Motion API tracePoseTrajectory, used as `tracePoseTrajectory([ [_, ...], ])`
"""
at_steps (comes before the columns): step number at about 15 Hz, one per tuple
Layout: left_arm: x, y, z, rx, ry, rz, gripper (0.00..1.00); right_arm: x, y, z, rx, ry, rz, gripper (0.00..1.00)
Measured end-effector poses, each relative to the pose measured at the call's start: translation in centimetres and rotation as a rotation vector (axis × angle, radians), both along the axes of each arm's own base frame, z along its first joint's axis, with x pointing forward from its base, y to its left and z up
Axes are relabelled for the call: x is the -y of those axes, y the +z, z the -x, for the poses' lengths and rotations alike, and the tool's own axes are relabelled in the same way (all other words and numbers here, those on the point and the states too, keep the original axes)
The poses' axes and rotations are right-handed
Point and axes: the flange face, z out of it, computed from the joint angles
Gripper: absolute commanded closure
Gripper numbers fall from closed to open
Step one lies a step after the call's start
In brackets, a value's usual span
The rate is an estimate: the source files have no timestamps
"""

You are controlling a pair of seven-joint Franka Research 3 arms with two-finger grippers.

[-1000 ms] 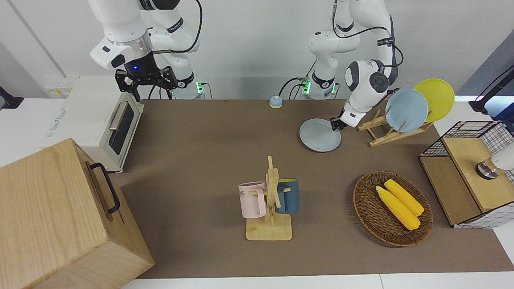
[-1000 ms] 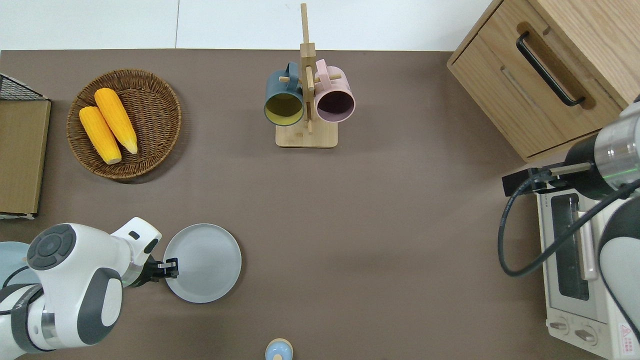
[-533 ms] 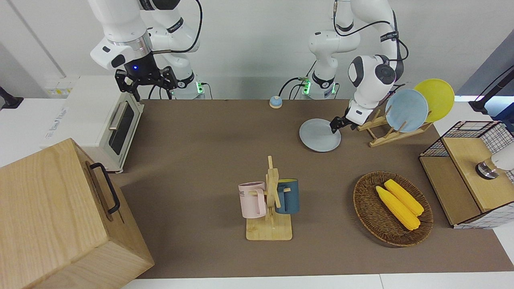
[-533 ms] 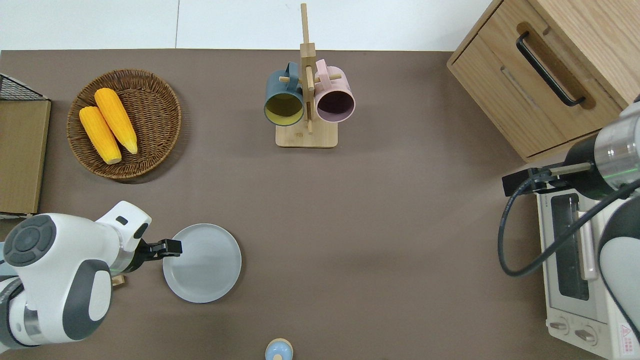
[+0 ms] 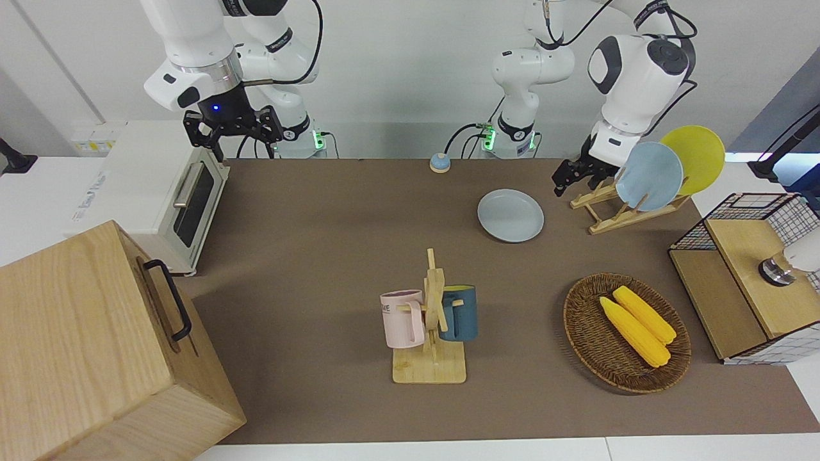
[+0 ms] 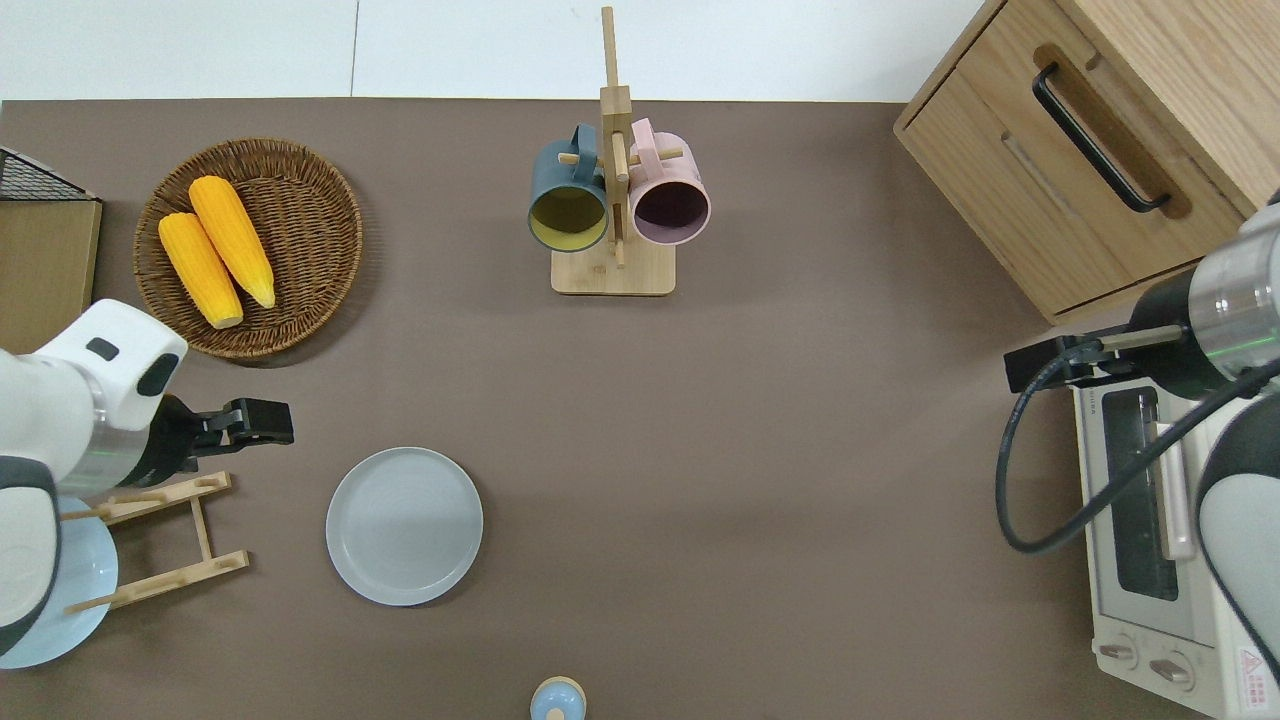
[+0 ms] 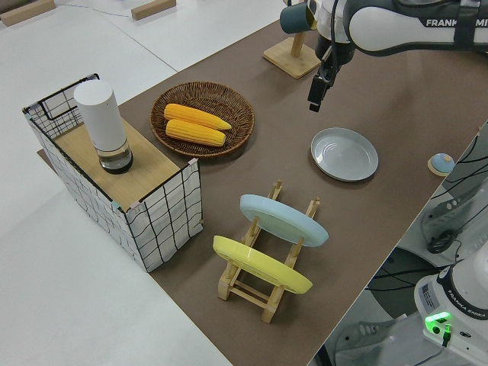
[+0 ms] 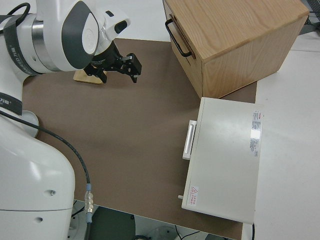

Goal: Pick gray plate from low plate rack and place it on table with left arm

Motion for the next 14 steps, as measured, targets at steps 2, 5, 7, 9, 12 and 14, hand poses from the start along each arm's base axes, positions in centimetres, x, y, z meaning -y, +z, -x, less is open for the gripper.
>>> tracePoseTrajectory([
  [2, -2.0, 4.4, -0.1, 0.017, 0.037, 0.007, 0.01, 0.0, 0.0, 0.0, 0.0, 0.0, 0.0, 0.017],
  [5, -3.0, 7.4, 0.3, 0.034, 0.051, 0.01, 0.01, 0.0, 0.0, 0.0, 0.0, 0.0, 0.0, 0.017],
  [7, -3.1, 7.4, 0.2, 0.033, 0.061, 0.01, 0.01, 0.0, 0.0, 0.0, 0.0, 0.0, 0.0, 0.017],
  [9, -3.5, 7.3, 0.2, 0.032, 0.073, 0.011, 0.01, 0.0, 0.0, 0.0, 0.0, 0.0, 0.0, 0.017],
  [12, -3.5, 8.3, 0.1, 0.051, 0.073, 0.01, 0.01, 0.0, 0.0, 0.0, 0.0, 0.0, 0.0, 0.017],
  [14, -3.2, 8.6, 0.4, 0.035, 0.038, -0.044, 0.01, 0.0, 0.0, 0.0, 0.0, 0.0, 0.0, 0.017],
])
